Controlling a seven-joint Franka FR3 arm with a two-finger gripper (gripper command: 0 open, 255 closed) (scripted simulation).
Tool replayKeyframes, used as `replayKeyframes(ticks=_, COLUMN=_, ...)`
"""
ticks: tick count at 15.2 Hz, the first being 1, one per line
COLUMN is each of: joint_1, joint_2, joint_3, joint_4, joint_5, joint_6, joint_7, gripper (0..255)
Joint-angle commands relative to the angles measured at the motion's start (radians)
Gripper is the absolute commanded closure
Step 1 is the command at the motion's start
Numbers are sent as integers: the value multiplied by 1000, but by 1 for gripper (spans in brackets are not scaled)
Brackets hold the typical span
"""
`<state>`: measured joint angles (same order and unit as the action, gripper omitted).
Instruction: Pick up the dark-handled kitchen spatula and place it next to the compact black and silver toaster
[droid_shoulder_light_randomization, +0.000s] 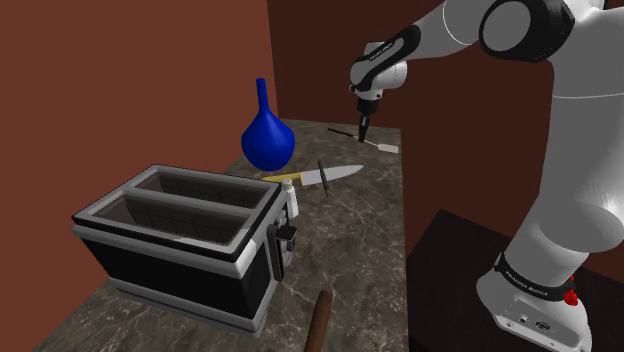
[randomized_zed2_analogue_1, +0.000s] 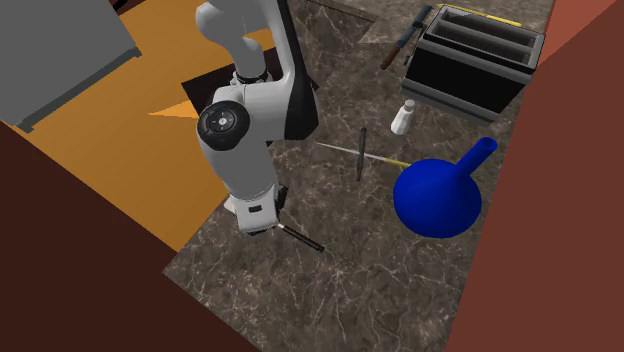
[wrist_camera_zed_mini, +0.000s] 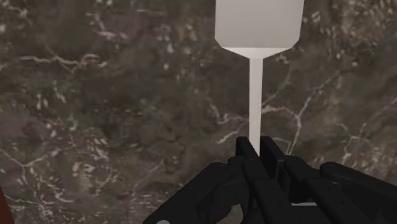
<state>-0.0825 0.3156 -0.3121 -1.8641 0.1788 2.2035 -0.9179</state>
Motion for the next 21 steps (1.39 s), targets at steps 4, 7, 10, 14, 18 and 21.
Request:
replayKeyframes(ticks=4, joint_1=4, joint_2=-30, joint_3=-6, joint_4=28, joint_5=-16, joint_6=-57, joint_7=12, gripper=255)
replayKeyframes(ticks=7, joint_1=5, joint_2=-46, joint_3=-8, joint_4=49, joint_5=-24, joint_6=-92, joint_7=19, gripper=255)
replayKeyframes(ticks=10, joint_1=6, joint_2=-60, joint_3=-10, joint_4=71, joint_5=-31, joint_6=-127, joint_7=25, gripper=255)
replayKeyframes(ticks=14, joint_1=7, joint_2=-76, joint_3=-13, joint_4=105, joint_5=-39, joint_6=-176, joint_7=32, gripper=255)
replayKeyframes(ticks=18, joint_1=8, joint_2=-89, joint_3=-15, joint_4=142, joint_5=-46, joint_6=-225, joint_7=38, gripper=255)
replayKeyframes(ticks=21, joint_1=7, joint_2=-96, joint_3=-16, joint_4=173, joint_5=-51, joint_6=-263, joint_7=43, gripper=255)
